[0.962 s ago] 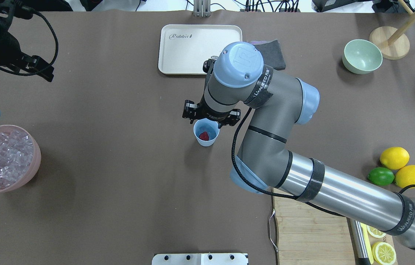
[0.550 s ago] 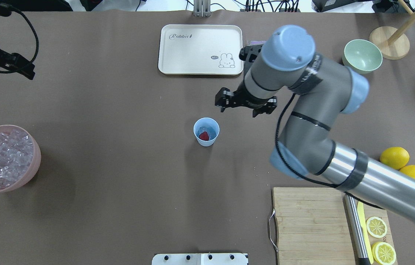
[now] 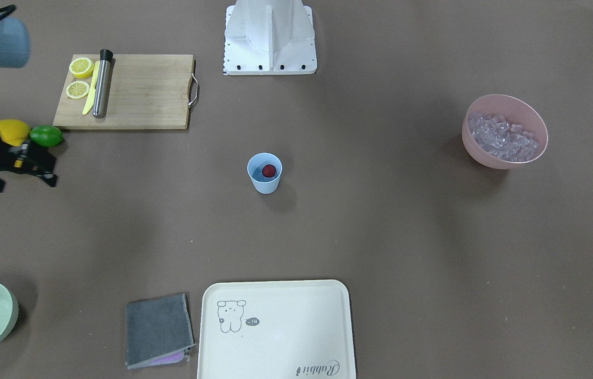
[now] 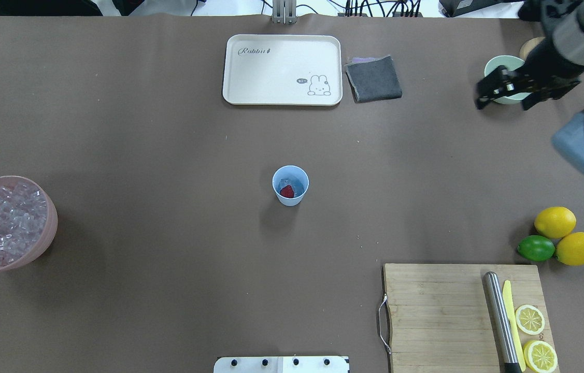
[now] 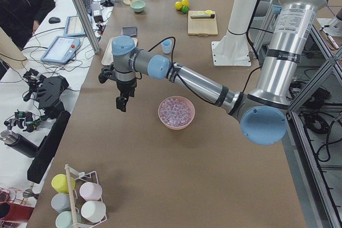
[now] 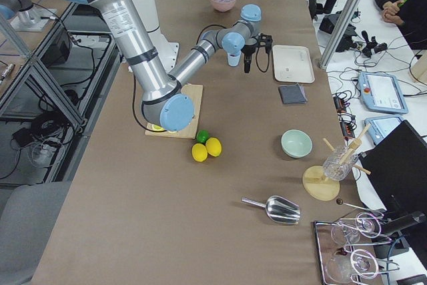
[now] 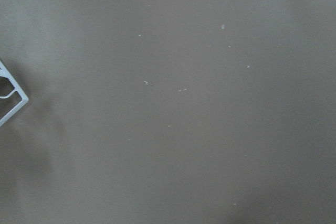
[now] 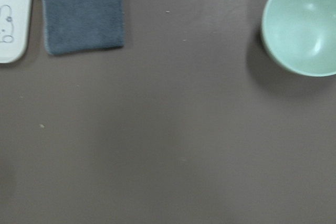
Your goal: Put ice and strawberries in cup
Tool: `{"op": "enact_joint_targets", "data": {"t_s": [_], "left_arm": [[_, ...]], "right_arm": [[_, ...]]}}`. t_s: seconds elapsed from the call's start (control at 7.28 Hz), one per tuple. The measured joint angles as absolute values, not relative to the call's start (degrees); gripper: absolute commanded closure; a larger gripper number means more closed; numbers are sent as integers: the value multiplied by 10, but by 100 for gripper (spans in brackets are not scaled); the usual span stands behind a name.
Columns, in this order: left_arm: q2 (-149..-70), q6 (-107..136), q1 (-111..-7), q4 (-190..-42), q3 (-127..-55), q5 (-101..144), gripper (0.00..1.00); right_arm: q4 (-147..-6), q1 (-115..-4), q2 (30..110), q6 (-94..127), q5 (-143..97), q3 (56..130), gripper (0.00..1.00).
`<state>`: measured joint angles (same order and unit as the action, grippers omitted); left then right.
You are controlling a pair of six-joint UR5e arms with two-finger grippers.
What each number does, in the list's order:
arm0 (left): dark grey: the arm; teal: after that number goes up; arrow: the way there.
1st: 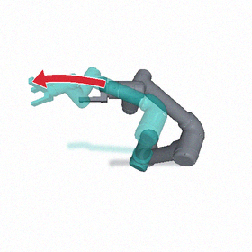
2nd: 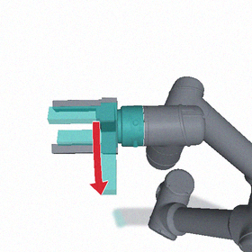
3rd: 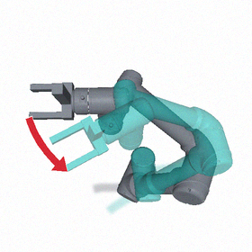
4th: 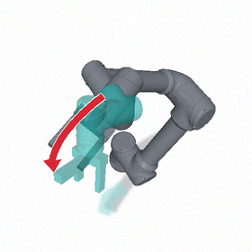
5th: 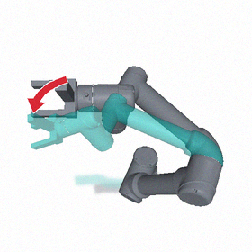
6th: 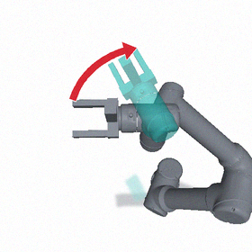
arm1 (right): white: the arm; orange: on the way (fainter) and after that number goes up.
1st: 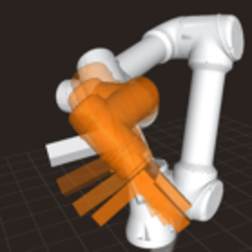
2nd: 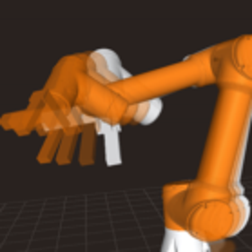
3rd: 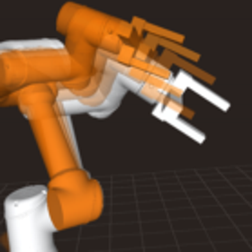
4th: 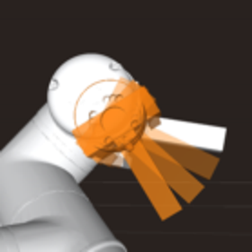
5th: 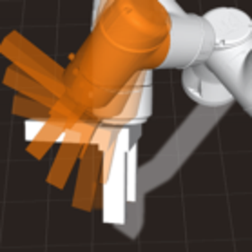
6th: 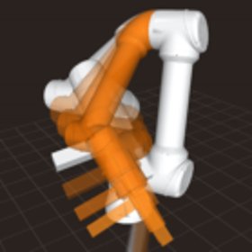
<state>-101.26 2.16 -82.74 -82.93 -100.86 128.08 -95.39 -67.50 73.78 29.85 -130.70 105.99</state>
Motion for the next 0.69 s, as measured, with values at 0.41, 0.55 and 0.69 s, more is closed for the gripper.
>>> {"op": "enact_joint_targets", "data": {"t_s": [0.41, 0.55, 0.69], "left_arm": [[-960, -22, -879, -838, -997, 1286, 3], [-945, -44, -896, -840, -997, 1284, 3], [-925, -86, -921, -852, -999, 1283, 3]], "right_arm": [[-1051, -832, 829, -13, -1314, 1042, 0], [-1055, -860, 859, -60, -1315, 1041, 0], [-1058, -882, 878, -95, -1316, 1042, 0]]}}
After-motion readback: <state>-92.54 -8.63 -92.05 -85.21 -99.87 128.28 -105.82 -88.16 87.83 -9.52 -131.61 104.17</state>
